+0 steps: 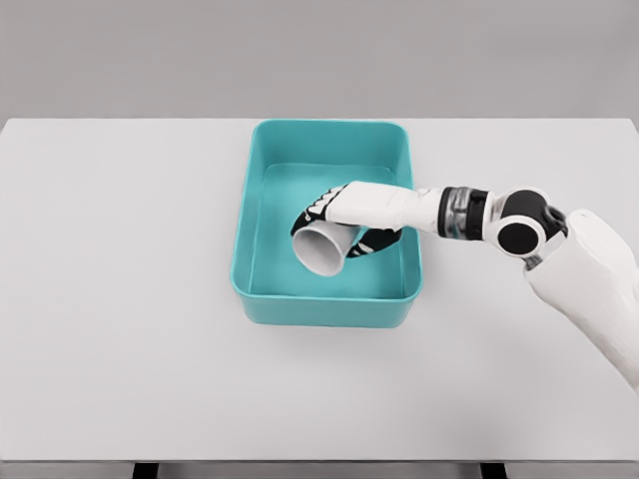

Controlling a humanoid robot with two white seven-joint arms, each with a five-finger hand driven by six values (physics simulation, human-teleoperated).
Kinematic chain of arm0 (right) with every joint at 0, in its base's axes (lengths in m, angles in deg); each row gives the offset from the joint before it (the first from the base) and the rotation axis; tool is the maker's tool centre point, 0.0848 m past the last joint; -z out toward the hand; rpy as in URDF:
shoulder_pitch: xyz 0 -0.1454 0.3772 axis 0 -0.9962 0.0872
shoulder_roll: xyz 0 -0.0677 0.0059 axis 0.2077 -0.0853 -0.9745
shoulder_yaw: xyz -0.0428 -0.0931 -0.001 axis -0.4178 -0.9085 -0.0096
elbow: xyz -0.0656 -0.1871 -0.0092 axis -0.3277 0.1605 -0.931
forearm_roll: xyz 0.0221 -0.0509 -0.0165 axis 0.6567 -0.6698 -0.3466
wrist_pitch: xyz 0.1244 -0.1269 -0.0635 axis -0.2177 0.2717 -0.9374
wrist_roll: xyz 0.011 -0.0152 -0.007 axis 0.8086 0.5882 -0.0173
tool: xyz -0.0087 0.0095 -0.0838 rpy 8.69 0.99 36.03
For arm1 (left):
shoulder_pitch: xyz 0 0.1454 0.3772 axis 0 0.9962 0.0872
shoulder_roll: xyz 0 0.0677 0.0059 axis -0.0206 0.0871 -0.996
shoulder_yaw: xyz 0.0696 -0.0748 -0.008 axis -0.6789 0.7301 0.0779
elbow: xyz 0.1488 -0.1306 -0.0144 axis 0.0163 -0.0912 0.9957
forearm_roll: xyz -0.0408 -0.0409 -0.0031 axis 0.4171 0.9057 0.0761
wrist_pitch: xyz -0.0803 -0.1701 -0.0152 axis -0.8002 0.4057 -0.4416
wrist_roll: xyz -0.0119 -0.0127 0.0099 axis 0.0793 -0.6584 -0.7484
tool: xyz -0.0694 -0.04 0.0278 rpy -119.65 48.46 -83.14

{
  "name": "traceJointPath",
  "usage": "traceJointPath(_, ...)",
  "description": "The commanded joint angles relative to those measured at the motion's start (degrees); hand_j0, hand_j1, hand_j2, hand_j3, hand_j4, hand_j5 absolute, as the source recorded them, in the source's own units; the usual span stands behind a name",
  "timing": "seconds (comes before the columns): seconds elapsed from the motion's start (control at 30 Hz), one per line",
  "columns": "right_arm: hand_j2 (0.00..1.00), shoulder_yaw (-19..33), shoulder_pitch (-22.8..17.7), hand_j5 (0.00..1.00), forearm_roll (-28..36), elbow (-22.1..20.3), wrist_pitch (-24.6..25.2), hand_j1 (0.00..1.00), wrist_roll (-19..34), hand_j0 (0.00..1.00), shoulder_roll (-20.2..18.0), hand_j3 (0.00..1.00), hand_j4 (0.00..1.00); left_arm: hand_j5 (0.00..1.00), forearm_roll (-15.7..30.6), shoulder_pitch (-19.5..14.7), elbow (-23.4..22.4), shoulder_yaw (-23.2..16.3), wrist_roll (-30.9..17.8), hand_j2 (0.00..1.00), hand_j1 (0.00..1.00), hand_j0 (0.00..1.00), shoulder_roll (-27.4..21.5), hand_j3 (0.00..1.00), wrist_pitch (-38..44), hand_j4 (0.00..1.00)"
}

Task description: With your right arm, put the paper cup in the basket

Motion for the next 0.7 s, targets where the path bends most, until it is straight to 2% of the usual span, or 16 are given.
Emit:
traceJointPath(0.0,0.89,-0.05,0.00,0.89,0.13,0.09,0.21,0.89,-0.03,0.89,0.01,0.89,0.89,1.00,0.00,0.00,0.00,0.00,-0.01,1.00,1.00,1.00,0.00,1.00,0.00,1.00)
traceJointPath(0.07,0.95,0.13,0.00,0.95,0.13,-0.09,1.09,0.95,-0.03,0.95,0.01,0.95,0.95,1.00,0.00,0.00,0.00,0.00,-0.01,1.00,1.00,1.00,0.00,1.00,0.00,1.00)
traceJointPath(0.23,0.98,0.83,1.14,0.98,0.31,-1.40,1.62,0.98,-0.03,0.98,-0.51,0.98,0.98,1.00,0.00,0.00,0.00,0.00,-0.01,1.00,1.00,1.00,0.00,1.00,0.00,1.00)
traceJointPath(0.27,0.98,2.58,1.06,0.98,0.75,-2.20,1.35,0.98,-0.03,0.98,-0.69,0.98,0.98,1.00,0.09,0.00,0.00,0.00,-0.01,1.00,1.00,1.00,0.00,1.00,0.00,1.00)
traceJointPath(0.3,0.98,6.45,0.35,0.98,1.62,-3.16,1.09,0.98,-0.03,0.98,-0.78,0.98,0.98,1.00,0.00,0.00,0.00,0.00,-0.01,1.00,1.00,1.00,0.00,1.00,0.00,1.00)
traceJointPath(0.43,0.98,11.81,-0.35,0.98,10.76,-4.48,0.82,0.98,-0.03,0.98,-1.48,0.98,0.98,1.00,0.00,0.00,0.00,0.00,-0.01,1.00,1.00,1.00,0.00,1.00,0.00,1.00)
traceJointPath(0.5,0.98,16.82,-2.11,0.98,14.98,-5.80,0.65,0.98,-0.03,0.98,-1.66,0.98,0.98,1.00,0.00,0.00,0.00,0.00,-0.01,1.00,1.00,1.00,0.00,1.00,0.00,1.00)
traceJointPath(0.63,0.98,18.93,-4.22,0.98,29.65,-8.17,0.39,0.98,-0.03,0.98,-7.63,0.98,0.98,1.00,0.00,0.00,0.00,0.00,-0.01,1.00,1.00,1.00,0.00,1.00,0.00,1.00)
traceJointPath(0.67,0.99,22.44,-6.41,0.99,33.44,-8.70,0.30,0.99,-0.03,0.99,-9.04,0.99,0.99,1.00,0.00,0.00,0.00,0.00,-0.01,1.00,1.00,1.00,0.00,1.00,0.00,1.00)
